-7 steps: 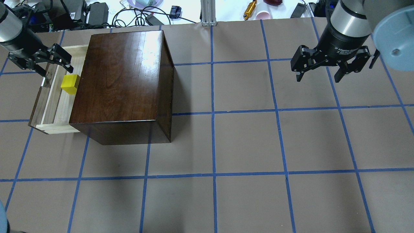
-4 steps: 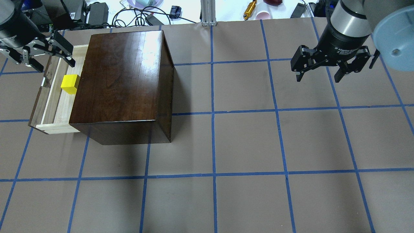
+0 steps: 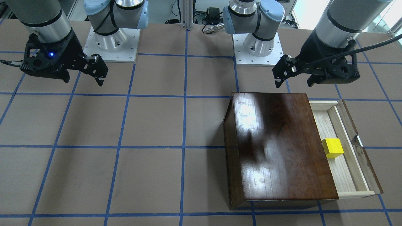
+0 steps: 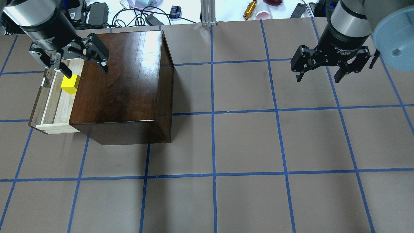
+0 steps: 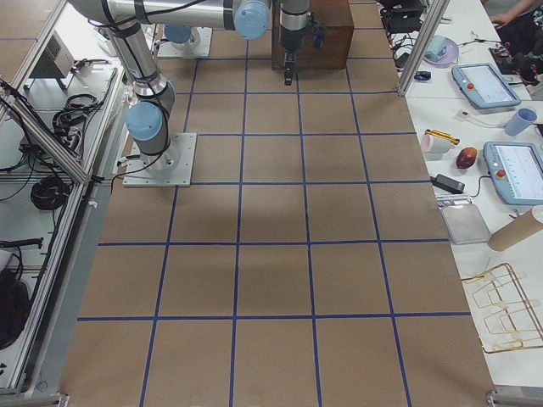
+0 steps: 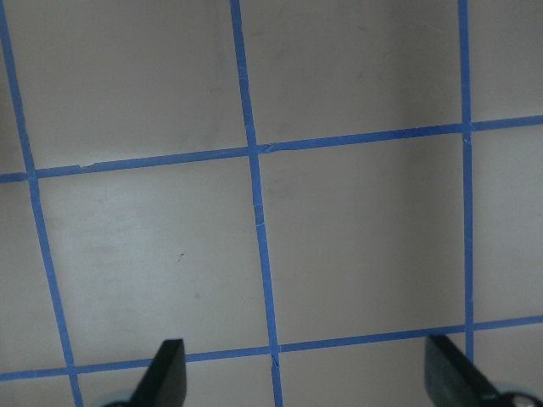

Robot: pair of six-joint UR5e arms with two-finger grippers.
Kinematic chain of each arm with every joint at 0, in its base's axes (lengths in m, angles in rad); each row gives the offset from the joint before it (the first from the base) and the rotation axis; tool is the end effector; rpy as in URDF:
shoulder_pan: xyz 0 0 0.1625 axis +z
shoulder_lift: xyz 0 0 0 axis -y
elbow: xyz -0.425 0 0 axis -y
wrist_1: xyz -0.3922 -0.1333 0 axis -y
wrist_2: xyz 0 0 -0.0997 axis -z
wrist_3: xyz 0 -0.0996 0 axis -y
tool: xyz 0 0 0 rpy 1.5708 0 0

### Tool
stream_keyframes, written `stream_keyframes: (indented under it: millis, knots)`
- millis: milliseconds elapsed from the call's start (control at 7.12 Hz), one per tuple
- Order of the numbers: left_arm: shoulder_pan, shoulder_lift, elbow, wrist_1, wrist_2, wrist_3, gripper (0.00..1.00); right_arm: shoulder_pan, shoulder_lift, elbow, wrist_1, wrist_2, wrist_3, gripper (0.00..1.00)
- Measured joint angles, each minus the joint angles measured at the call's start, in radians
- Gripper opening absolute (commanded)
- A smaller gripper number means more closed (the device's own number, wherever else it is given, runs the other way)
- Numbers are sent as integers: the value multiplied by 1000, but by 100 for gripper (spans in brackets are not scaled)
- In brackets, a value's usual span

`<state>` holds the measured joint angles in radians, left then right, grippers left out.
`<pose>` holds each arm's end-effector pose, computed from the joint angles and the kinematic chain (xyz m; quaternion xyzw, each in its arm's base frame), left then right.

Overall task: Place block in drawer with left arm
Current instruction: 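Raise the left gripper and move it over the cabinet top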

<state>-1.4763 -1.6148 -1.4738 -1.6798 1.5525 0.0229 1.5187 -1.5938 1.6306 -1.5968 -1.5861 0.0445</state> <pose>-0.0869 -0.5148 0.5029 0.0360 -0.9989 -0.0274 0.0108 0.1066 -0.4870 0.4723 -0.0482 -0.9988 -0.0054 0.0076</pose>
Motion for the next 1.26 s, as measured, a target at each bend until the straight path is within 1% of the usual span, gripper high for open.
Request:
stream_keyframes:
  millis: [422,1265]
  knots:
    - [-55,10,-3,-9,2,-15,100,0,0,0,0,0,0,100]
    - [-57,13,11,-9,12,-14,100,0,0,0,0,0,0,100]
